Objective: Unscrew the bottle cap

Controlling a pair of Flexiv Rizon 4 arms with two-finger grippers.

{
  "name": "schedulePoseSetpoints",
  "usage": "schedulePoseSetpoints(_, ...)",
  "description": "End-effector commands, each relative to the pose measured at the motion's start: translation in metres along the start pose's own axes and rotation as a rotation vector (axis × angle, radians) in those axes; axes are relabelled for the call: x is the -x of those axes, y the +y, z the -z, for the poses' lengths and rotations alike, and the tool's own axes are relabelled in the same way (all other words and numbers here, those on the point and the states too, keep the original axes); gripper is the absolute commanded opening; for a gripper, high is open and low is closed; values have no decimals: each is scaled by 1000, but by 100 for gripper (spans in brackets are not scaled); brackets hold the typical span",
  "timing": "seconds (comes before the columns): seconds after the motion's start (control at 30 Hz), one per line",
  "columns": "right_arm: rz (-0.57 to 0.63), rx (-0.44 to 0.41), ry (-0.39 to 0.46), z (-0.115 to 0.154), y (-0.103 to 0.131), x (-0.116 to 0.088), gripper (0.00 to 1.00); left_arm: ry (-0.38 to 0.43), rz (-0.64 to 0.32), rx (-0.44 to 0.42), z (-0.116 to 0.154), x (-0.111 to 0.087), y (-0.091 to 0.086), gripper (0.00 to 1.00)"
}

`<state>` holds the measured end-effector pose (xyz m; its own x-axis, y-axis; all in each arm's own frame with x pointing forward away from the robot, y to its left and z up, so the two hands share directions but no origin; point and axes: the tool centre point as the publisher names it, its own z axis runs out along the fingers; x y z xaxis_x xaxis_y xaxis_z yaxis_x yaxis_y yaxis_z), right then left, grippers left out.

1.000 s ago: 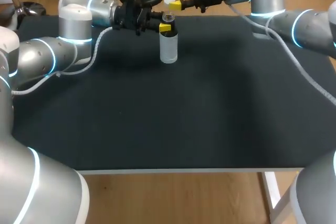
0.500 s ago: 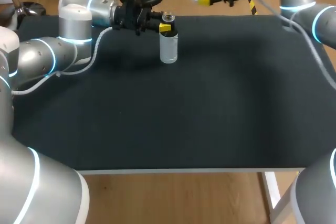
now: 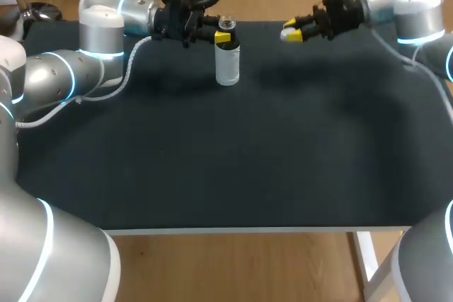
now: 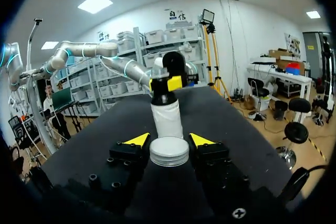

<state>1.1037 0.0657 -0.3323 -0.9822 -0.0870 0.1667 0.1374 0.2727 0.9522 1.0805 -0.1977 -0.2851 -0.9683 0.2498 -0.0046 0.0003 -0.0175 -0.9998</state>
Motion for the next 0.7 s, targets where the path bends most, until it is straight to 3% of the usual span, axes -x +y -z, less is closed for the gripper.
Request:
schedulePoseSetpoints(0.03,-29,22,-433,-12,-30,-14,0,77,1,-6,2,7,4,0)
schedulePoseSetpoints(0.27,-123,-58,-527,-12,-62,-17,0,77,1,-6,2,7,4,0)
schedulePoseSetpoints(0.47,-165,-55,-537,-12,-77,-19,0,77,1,-6,2,7,4,0)
schedulePoseSetpoints(0.5,-169,-53,-535,-12,-77,-20,8,77,1,-6,2,7,4,0)
schedulePoseSetpoints(0.57,-174,-47,-533,-13,-77,-21,48,77,1,-6,2,7,4,0)
schedulePoseSetpoints(0.6,-175,-47,-533,-13,-77,-21,84,77,1,-6,2,7,4,0)
schedulePoseSetpoints(0.63,-176,-47,-534,-13,-76,-22,100,77,1,-6,2,7,4,0)
schedulePoseSetpoints(0.7,-178,-44,-535,-13,-74,-23,100,77,1,-6,2,7,4,0)
